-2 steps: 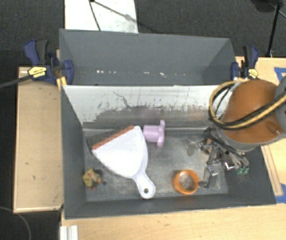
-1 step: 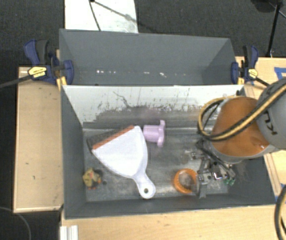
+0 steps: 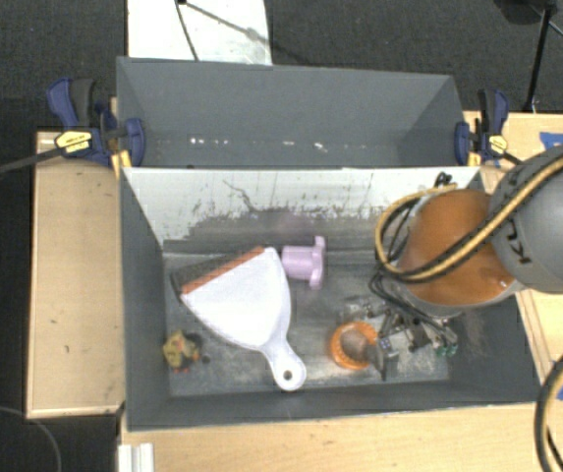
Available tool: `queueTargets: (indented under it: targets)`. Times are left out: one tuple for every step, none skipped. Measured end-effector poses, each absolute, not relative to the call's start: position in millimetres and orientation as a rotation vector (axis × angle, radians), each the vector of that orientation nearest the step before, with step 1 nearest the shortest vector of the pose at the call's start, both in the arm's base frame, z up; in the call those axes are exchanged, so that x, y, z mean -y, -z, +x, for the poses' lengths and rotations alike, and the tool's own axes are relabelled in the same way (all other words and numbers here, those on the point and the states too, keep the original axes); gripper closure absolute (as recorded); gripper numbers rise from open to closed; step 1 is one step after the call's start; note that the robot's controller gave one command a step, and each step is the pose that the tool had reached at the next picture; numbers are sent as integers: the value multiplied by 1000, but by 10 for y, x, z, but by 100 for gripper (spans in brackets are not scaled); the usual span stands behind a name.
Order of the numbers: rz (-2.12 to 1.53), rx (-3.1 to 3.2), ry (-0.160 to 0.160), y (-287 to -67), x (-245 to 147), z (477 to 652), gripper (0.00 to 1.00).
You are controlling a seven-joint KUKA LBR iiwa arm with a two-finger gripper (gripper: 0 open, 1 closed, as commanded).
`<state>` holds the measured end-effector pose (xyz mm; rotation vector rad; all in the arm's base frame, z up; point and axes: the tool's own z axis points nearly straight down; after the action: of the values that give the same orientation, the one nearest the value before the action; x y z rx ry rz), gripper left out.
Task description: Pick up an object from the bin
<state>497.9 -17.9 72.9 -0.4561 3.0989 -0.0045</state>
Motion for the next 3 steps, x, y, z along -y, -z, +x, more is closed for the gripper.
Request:
queueTargets:
  targets:
    - [-457,-3099,4,-725,175,4978,100]
    - [-457,-3102,2,-757,174,4972,100]
    - [-458,-3108,-1,-908,171,4960,100]
